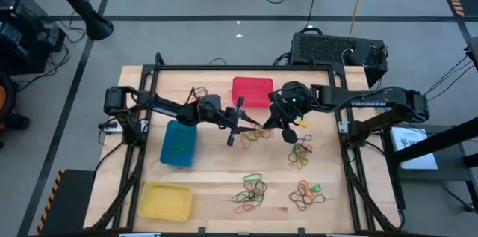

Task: Sort rubber bands into baskets

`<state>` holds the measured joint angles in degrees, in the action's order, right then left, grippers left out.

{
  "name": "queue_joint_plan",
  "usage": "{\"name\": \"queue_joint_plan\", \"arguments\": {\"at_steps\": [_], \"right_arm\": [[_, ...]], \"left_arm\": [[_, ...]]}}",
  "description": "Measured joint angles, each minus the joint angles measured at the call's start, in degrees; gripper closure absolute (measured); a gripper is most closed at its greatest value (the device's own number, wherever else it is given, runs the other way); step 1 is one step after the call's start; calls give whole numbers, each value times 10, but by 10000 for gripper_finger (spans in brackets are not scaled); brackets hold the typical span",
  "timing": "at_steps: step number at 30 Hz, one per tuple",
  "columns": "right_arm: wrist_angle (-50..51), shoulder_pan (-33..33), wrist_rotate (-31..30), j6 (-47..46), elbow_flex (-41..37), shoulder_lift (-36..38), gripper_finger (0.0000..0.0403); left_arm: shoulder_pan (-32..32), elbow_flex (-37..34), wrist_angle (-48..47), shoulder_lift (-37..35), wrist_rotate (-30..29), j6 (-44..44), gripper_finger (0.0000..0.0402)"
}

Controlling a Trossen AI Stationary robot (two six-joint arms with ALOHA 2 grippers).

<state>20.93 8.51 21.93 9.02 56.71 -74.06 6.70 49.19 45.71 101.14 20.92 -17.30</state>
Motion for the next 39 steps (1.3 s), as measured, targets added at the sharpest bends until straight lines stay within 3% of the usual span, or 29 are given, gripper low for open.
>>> {"name": "queue_joint_plan", "arguments": {"at_steps": [5, 18, 21, 26, 33, 36, 39], "right_arm": [[0, 0, -39, 0, 0, 0, 402], [-1, 0, -41, 5, 0, -4, 402], [2, 0, -41, 7, 0, -5, 403], [0, 0, -41, 27, 0, -9, 394], [-2, 0, -41, 43, 0, -8, 349], [0, 0, -41, 39, 0, -8, 319], [9, 0, -41, 39, 0, -8, 290]], "left_arm": [[0, 0, -15, 0, 0, 0, 304], [0, 0, -9, 0, 14, 0, 306], [0, 0, -8, 0, 14, 0, 323], [0, 0, -11, 0, 11, 2, 389], [1, 0, -16, -4, -20, 5, 397], [1, 6, -82, -30, -62, 5, 398], [1, 22, -224, -72, -102, 19, 399]]}}
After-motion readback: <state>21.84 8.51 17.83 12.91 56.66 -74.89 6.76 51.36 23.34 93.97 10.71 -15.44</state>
